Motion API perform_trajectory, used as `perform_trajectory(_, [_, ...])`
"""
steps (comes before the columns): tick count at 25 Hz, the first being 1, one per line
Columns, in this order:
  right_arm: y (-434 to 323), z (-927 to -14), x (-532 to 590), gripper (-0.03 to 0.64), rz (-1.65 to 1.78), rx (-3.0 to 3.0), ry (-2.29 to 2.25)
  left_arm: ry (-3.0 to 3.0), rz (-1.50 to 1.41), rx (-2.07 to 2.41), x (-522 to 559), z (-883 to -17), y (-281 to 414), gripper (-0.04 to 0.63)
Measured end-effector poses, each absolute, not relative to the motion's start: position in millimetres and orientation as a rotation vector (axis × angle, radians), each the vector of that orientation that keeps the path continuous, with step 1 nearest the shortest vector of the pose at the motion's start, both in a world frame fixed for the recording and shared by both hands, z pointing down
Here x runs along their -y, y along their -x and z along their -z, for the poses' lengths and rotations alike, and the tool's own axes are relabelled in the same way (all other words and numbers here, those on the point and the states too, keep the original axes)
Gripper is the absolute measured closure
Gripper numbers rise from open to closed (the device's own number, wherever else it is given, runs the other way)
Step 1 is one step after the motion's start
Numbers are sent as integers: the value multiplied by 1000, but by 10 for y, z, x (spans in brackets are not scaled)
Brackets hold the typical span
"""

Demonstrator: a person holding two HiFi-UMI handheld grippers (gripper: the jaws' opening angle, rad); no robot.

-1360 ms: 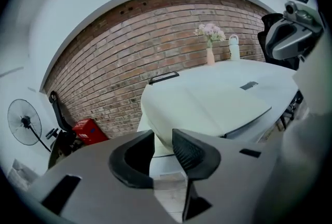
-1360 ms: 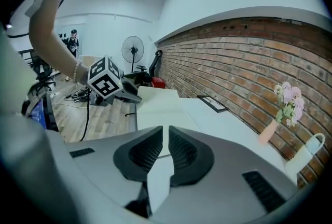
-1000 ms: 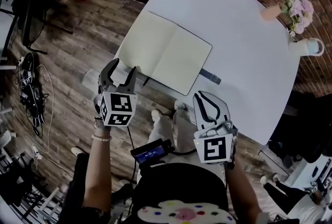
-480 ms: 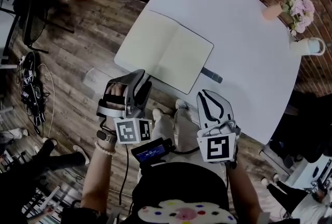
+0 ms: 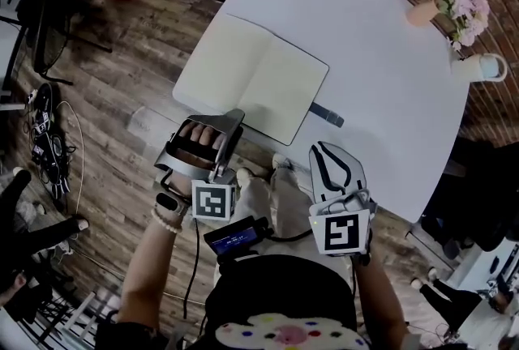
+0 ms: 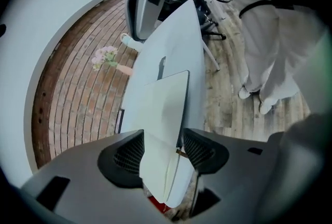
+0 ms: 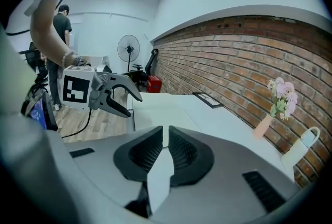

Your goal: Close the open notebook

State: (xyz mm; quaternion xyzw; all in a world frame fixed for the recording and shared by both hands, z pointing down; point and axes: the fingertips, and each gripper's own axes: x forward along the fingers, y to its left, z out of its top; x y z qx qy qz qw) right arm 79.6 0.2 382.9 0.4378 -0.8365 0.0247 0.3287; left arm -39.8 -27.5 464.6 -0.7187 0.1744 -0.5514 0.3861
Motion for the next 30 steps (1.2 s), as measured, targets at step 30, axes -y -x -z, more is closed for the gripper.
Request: perform_trajectory(30, [-970,-3956,-29,568,-102,2158,-1142,1890,1343,-655,306,-4782,323,554])
